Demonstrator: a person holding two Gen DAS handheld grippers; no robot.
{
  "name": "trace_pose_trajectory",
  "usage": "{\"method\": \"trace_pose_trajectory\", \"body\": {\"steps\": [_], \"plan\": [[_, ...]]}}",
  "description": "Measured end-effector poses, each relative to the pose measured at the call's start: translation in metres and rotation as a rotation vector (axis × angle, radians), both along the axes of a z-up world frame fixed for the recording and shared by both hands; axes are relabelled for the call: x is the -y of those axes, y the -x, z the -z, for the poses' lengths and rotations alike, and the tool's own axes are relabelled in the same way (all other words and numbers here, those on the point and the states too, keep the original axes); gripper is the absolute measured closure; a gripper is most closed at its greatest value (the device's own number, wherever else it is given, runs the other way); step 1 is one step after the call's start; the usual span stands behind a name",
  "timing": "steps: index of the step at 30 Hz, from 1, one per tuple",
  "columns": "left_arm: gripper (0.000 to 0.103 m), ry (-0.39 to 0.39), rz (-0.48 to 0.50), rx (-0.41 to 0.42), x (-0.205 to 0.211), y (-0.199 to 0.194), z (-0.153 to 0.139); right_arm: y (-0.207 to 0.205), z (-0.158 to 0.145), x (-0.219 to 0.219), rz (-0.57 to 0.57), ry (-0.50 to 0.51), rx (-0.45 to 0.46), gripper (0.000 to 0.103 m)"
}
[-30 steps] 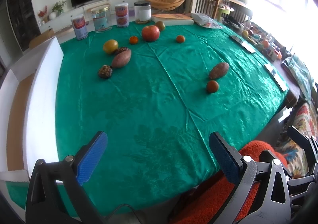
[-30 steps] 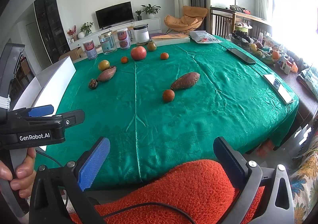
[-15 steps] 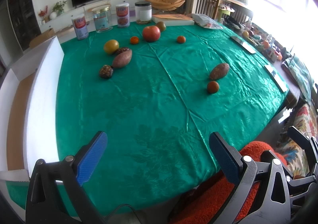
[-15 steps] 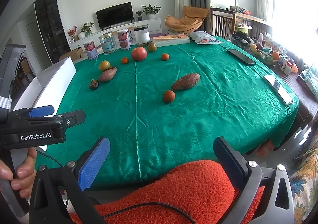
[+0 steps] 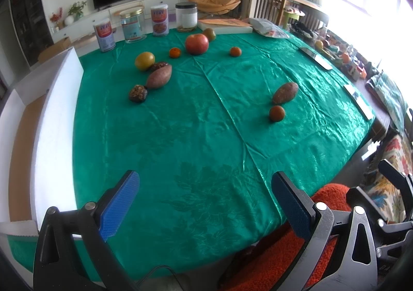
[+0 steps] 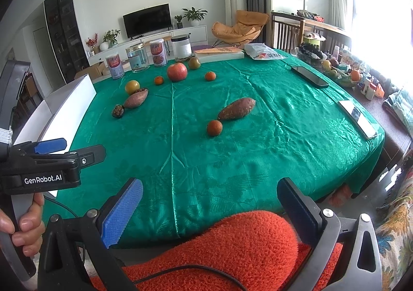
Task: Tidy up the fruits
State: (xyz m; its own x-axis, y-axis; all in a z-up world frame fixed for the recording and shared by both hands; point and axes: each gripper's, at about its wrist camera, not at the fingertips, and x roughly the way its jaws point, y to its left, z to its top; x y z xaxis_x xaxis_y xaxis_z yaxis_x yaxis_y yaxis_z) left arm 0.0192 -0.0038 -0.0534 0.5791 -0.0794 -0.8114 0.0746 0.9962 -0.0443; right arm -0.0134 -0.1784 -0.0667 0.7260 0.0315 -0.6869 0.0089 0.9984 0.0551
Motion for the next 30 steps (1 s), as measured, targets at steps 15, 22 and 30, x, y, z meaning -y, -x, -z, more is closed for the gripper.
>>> {"method": "trace_pose_trajectory", "body": {"steps": [15,22,30], "plan": [[0.001,-0.109,-0.073,-0.010,-0.017,-0.061,0.072,-0.035,0.017,0.056,0.114,-0.216,-0.041,0.000],[0.001,-0.175,-0.083,-0.047,-0.016,-0.090,0.096,-0.064,0.053,0.013,0.045,-0.254,-0.058,0.000],[0.000,-0.047,-0.126,-0.097,-0.050,-0.104,0.114,-0.055,0.056,0.010,0.039,-0.242,-0.022,0.000]]}}
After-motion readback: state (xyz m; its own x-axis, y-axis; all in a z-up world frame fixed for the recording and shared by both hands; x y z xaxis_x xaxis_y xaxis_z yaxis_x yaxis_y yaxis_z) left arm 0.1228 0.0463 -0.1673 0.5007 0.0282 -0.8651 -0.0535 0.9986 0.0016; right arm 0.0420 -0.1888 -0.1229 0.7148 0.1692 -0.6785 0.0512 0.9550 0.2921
